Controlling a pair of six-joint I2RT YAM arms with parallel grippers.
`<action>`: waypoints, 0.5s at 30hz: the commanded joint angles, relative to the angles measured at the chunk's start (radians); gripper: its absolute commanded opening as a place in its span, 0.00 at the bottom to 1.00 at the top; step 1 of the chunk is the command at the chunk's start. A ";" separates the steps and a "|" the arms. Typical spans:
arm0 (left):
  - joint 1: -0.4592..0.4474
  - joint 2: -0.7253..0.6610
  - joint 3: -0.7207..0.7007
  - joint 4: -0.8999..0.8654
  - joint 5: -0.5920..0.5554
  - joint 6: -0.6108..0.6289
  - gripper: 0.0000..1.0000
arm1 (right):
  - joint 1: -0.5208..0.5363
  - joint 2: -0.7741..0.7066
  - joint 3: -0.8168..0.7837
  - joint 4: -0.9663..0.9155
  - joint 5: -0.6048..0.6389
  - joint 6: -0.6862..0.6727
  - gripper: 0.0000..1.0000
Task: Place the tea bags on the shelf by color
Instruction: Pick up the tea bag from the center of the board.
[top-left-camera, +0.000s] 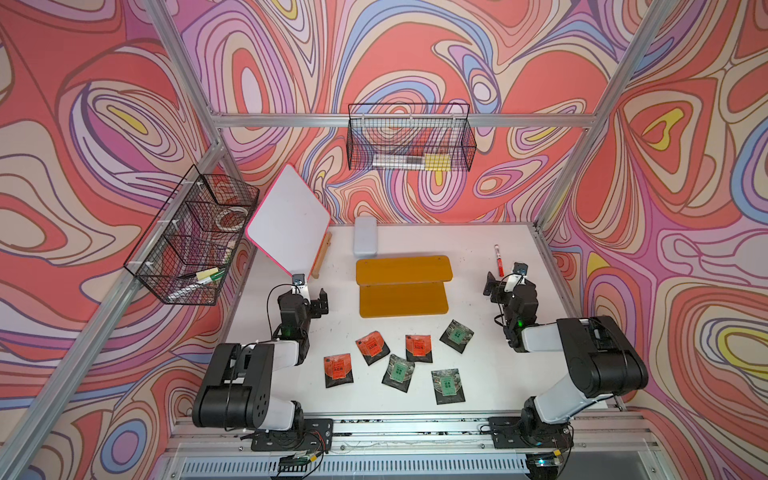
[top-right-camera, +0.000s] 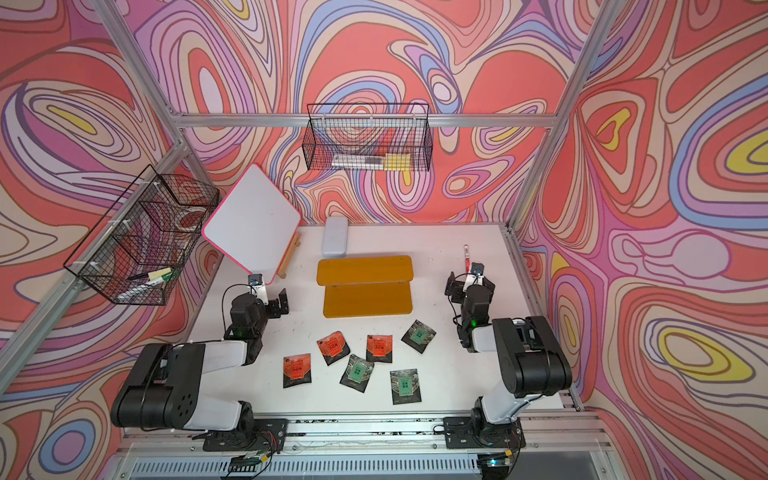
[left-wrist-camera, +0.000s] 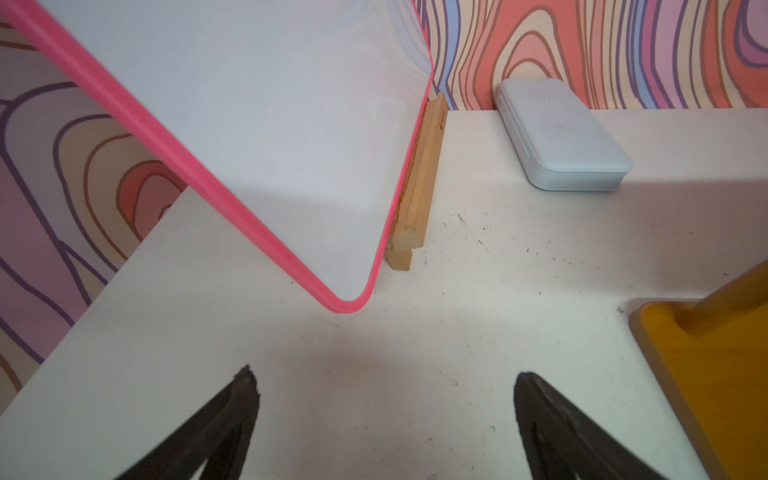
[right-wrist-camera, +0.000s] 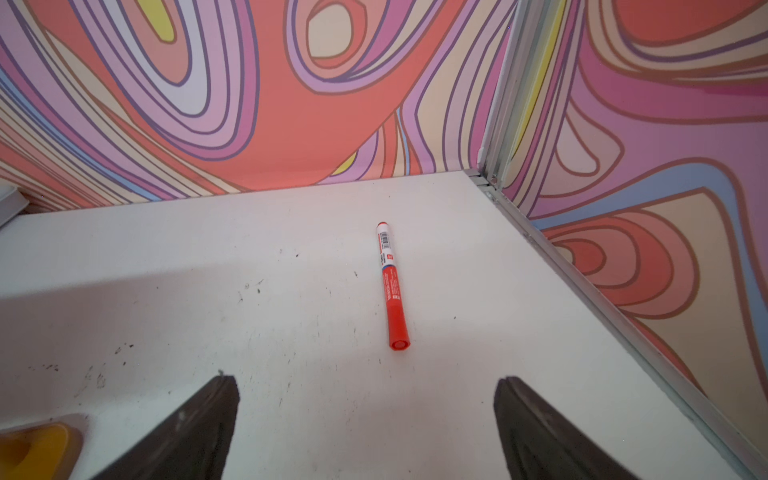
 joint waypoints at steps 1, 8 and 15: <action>0.007 -0.120 0.051 -0.196 -0.062 -0.056 0.99 | -0.004 -0.115 0.002 -0.128 0.034 0.031 0.98; 0.007 -0.351 0.129 -0.629 -0.233 -0.394 0.99 | -0.005 -0.367 0.087 -0.640 -0.126 0.231 0.98; 0.007 -0.489 0.216 -0.955 -0.008 -0.483 0.99 | -0.005 -0.425 0.233 -1.014 -0.352 0.338 0.98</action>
